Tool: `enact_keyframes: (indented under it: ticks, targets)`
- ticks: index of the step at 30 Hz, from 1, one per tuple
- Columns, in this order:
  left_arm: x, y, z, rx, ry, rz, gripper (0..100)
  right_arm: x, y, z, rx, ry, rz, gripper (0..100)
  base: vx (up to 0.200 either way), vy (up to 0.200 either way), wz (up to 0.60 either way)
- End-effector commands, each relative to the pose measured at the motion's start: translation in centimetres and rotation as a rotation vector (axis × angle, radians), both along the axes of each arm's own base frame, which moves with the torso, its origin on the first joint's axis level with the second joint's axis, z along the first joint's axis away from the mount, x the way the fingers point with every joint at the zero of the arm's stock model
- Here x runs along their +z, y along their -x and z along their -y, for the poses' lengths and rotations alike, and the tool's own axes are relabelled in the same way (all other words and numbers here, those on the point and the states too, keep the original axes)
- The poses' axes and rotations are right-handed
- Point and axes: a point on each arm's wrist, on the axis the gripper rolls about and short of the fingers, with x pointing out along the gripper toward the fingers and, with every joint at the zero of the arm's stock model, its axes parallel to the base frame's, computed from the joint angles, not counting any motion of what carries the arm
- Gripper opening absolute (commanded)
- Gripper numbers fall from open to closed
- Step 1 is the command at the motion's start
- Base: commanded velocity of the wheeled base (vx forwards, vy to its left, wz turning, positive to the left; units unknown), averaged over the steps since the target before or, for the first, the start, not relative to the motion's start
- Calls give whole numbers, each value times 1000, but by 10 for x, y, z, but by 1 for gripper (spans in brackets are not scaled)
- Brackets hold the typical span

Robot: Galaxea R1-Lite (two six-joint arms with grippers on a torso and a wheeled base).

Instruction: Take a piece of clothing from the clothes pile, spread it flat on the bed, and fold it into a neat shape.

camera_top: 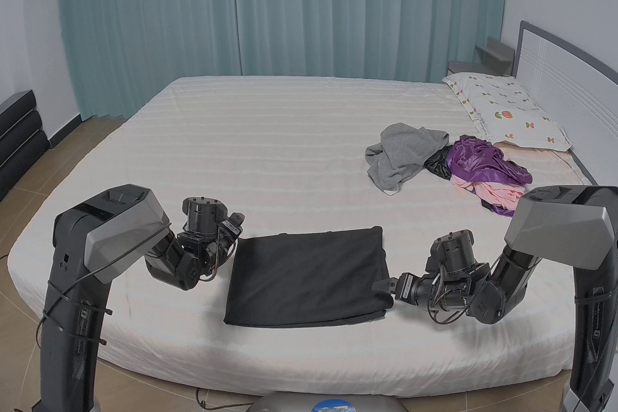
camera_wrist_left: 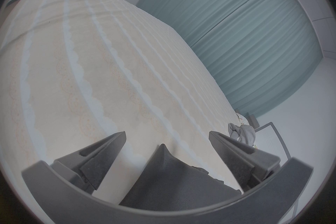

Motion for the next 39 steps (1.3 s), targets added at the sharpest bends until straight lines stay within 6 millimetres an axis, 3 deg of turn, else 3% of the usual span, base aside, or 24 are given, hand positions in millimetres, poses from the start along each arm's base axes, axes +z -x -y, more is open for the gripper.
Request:
enact_keyframes:
  ticks: [1, 31, 32, 39]
  targets:
    - [2, 0, 0, 1, 0, 3, 100, 0, 0, -3, 17, 7, 8, 0, 0, 0, 0]
    - [2, 0, -2, 2, -1, -3, 100, 2, 16, 2, 53, 47, -12, 0, 0, 0, 0]
    - [3, 0, -2, 3, 0, -3, 100, 2, 16, 3, 53, 48, -15, 100, 0, 0, 0]
    - [11, 10, -9, -24, 22, -18, 100, 5, 17, 5, 38, 39, -16, 100, 0, 0, 0]
